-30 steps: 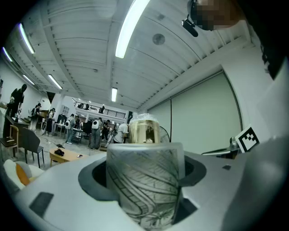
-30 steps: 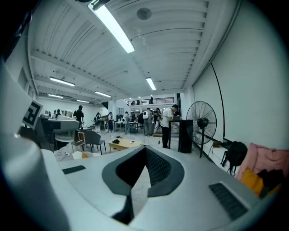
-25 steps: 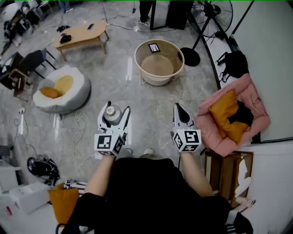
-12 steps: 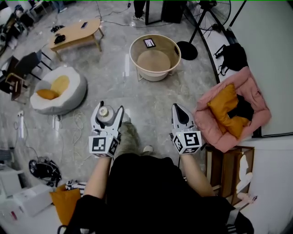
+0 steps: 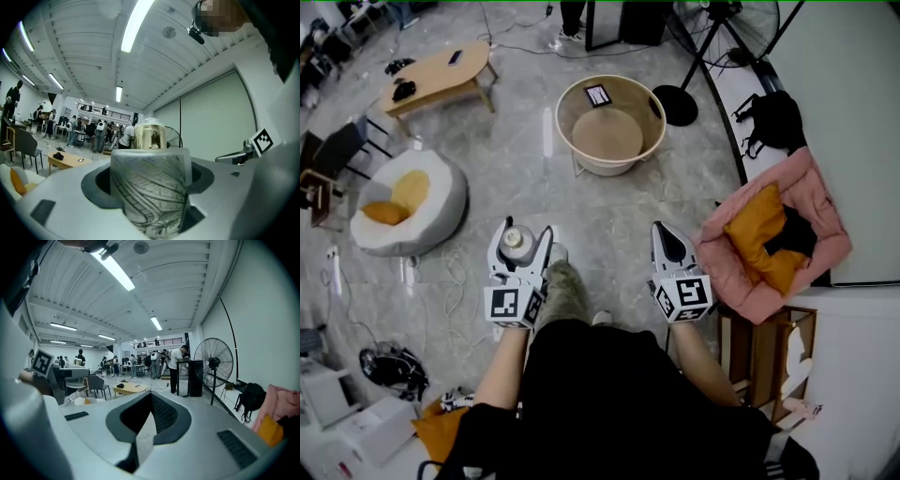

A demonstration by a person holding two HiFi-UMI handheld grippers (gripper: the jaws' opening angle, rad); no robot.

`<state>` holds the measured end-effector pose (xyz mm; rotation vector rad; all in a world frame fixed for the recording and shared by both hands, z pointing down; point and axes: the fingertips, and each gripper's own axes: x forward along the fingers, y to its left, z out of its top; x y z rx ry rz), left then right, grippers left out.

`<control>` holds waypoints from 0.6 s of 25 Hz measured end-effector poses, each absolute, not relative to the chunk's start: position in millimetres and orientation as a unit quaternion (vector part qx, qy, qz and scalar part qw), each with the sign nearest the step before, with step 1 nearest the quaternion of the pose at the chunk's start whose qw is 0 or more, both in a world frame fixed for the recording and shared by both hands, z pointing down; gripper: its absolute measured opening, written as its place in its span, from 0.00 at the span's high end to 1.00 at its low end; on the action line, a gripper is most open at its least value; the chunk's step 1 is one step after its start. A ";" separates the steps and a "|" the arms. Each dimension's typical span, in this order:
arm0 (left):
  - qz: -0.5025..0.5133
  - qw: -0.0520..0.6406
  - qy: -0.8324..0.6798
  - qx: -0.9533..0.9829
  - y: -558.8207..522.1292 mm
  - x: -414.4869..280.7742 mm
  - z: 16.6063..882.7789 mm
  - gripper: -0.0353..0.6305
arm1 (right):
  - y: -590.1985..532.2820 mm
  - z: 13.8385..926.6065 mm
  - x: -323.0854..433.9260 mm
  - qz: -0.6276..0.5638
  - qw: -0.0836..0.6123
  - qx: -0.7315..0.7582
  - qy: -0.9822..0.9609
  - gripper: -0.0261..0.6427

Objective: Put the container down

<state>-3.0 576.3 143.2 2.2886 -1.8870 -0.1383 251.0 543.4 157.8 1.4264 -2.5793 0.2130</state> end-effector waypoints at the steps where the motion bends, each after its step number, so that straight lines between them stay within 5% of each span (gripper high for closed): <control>1: -0.047 0.090 -0.632 0.768 564.8 -7.9 145.6 0.42 | 532.3 159.1 247.1 0.072 0.097 0.481 -0.868 0.93; 15: -0.062 0.081 -0.609 0.786 377.0 -121.7 120.6 0.42 | 346.7 161.7 134.2 0.073 0.152 0.473 -0.865 0.93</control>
